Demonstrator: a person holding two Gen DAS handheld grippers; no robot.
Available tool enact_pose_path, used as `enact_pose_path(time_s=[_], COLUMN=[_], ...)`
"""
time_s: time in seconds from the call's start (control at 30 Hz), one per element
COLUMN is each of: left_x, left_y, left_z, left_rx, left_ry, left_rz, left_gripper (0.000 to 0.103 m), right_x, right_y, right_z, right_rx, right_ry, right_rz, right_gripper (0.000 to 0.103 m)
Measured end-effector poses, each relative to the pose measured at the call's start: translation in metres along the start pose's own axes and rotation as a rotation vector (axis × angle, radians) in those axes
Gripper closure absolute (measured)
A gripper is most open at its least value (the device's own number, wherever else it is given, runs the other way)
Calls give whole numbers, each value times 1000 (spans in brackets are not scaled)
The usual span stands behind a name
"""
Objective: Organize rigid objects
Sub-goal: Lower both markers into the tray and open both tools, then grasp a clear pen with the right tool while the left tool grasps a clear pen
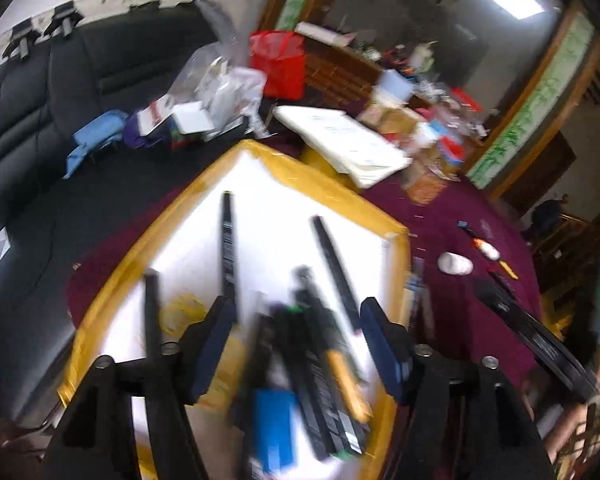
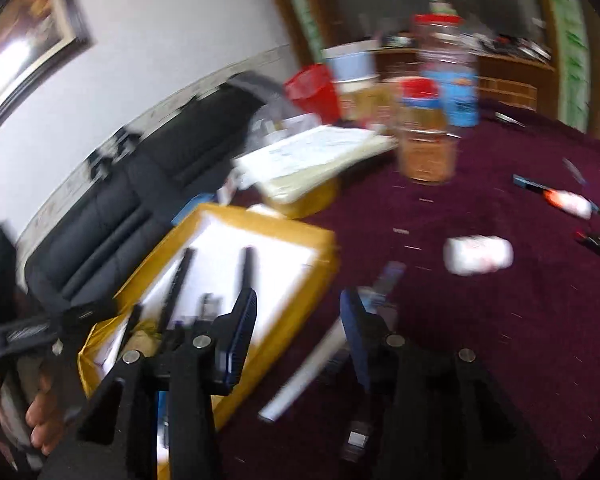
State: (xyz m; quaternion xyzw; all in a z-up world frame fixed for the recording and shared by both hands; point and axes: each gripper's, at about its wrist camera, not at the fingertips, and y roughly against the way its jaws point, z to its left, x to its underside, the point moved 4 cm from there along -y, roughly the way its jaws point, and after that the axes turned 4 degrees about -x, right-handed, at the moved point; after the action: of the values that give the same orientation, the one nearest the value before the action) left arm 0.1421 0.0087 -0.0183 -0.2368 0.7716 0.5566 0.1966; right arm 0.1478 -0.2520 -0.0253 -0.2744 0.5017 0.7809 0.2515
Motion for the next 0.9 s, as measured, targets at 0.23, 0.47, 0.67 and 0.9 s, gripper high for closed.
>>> enact_pose_path(time_s=[0.23,0.47,0.67,0.9], left_x=[27,33,33,20], left_y=[3,7,4,-36], left_z=[-47,-64,-87,-140], left_rx=[49,36,28,55], left_ry=[-85,-124,-170,-266], left_rz=[37,50,59,132], left_gripper=[30,30,30,30], right_x=[28,56,58,60], right_y=[-21,-60,-50,-23], right_z=[-42,-30,-35,-87], right_rx=[29,103,165,143], right_ry=[-71,15,113,31], right_rz=[123,229,251,193], right_gripper=[67,90,95,94])
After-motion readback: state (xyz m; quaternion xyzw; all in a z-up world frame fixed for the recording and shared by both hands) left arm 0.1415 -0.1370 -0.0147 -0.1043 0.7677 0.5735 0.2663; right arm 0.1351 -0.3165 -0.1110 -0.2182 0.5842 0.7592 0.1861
